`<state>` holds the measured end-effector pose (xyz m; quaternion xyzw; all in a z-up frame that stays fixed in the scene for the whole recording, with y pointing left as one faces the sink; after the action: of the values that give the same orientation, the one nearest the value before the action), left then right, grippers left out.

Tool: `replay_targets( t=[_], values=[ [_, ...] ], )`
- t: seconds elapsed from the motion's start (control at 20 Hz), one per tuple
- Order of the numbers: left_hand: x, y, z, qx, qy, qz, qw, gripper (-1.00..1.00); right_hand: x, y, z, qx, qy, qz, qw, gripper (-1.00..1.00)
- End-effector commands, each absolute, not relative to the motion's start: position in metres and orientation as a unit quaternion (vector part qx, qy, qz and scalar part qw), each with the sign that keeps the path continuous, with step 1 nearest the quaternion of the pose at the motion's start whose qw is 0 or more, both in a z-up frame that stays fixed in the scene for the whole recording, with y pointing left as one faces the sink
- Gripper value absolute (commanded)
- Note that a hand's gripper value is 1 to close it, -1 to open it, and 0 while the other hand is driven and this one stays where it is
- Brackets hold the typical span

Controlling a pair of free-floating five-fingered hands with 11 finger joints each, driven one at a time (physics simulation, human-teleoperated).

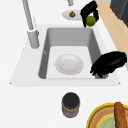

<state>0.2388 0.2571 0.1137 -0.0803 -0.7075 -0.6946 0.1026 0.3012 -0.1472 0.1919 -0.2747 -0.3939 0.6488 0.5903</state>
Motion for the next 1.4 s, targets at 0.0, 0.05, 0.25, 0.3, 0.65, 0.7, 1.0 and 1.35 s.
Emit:
replay_targets(
  t=[0.0,0.05,0.25,0.3,0.65,0.7,1.0,1.35],
  values=[
    [0.239,0.257,0.114,-0.08,-0.708,-0.695,0.103,0.0,0.324,-0.13,0.162,-0.285,-0.374,0.65,0.597,1.0],
    [0.239,0.257,0.114,-0.08,-0.708,-0.695,0.103,0.0,0.323,-0.126,0.159,-0.272,-0.365,0.657,0.6,1.0],
    [0.239,0.257,0.114,-0.08,-0.708,-0.695,0.103,0.0,0.33,-0.107,0.15,-0.272,-0.345,0.678,0.589,1.0],
    [0.239,0.257,0.114,-0.08,-0.708,-0.695,0.103,0.0,0.334,-0.1,0.145,-0.285,-0.34,0.676,0.588,1.0],
    [0.239,0.257,0.114,-0.08,-0.708,-0.695,0.103,0.0,0.359,-0.061,0.084,-0.297,-0.352,0.662,0.591,1.0],
    [0.239,0.257,0.114,-0.08,-0.708,-0.695,0.103,0.0,0.361,-0.056,0.076,-0.3,-0.355,0.66,0.59,1.0],
    [0.239,0.257,0.114,-0.08,-0.708,-0.695,0.103,0.0,0.384,-0.053,0.026,-0.295,-0.368,0.646,0.6,1.0],
    [0.239,0.257,0.114,-0.08,-0.708,-0.695,0.103,0.0,0.415,-0.047,-0.021,-0.291,-0.375,0.651,0.591,1.0]
  ],
)
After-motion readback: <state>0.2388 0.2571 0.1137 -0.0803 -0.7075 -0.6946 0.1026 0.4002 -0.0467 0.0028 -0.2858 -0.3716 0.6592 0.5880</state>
